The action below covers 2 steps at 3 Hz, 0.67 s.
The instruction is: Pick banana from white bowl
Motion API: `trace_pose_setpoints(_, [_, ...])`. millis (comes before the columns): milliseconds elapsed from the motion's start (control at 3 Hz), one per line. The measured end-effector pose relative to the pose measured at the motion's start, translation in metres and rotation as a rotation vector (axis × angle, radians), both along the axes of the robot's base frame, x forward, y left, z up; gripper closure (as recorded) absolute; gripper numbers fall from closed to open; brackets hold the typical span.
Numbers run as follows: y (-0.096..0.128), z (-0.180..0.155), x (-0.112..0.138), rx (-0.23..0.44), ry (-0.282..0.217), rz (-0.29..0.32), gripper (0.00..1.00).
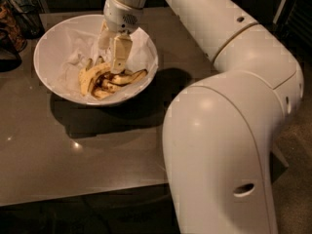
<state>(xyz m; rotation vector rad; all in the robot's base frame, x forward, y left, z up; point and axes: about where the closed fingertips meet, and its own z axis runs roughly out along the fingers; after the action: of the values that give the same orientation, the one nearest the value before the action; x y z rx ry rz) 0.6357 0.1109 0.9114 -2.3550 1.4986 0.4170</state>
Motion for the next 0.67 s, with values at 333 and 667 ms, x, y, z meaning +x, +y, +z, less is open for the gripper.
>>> trace_pose_setpoints(333, [0.0062, -0.0074, 0.0040, 0.005, 0.013, 0.015, 0.33])
trace_pose_setpoints(667, [0.0107, -0.0125, 0.0055, 0.011, 0.024, 0.026, 0.31])
